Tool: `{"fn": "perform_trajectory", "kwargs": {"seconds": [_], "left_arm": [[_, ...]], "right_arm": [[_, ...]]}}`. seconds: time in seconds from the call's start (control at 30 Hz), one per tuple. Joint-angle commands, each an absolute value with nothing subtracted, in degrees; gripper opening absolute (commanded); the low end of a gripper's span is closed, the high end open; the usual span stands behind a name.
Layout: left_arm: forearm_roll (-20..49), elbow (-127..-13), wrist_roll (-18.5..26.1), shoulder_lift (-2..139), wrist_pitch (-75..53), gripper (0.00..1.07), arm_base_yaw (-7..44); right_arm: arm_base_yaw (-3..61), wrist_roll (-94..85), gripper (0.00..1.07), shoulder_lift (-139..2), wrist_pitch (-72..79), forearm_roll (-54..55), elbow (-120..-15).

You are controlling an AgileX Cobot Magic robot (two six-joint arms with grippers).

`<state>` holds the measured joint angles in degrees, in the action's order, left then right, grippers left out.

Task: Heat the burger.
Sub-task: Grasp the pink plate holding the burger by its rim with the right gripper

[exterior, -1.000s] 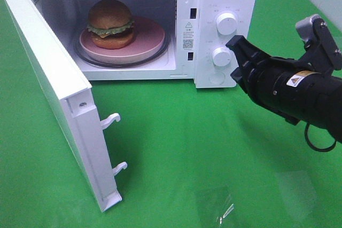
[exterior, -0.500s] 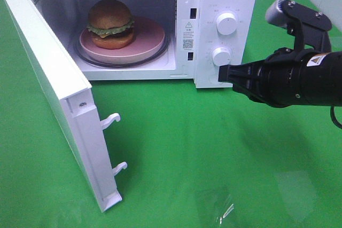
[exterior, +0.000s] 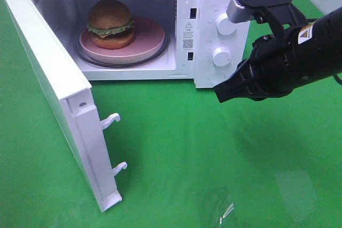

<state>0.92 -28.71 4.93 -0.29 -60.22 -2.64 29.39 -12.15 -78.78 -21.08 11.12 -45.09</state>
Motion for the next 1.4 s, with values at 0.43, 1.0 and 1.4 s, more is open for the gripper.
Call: {"fn": "perform_trajectory", "kwargs": {"seconds": [0.43,1.0,1.4], "left_arm": [[1.03,-28.59,4.98,-1.38,-59.47,0.98,-2.69],[1.03,-28.59,4.98,-1.38,-59.47,0.98,-2.69],[1.03,-28.59,4.98,-1.38,-59.47,0.98,-2.69]], "right_arm": [[29.28,-24.24,0.04,-78.15,-37.87,-6.93,-55.75],[29.28,-68.3,0.09,-78.15,-37.07,-7.05,-55.75],[29.45,-59.87,0.85,-78.21,-34.43,-8.14,-55.69]]}}
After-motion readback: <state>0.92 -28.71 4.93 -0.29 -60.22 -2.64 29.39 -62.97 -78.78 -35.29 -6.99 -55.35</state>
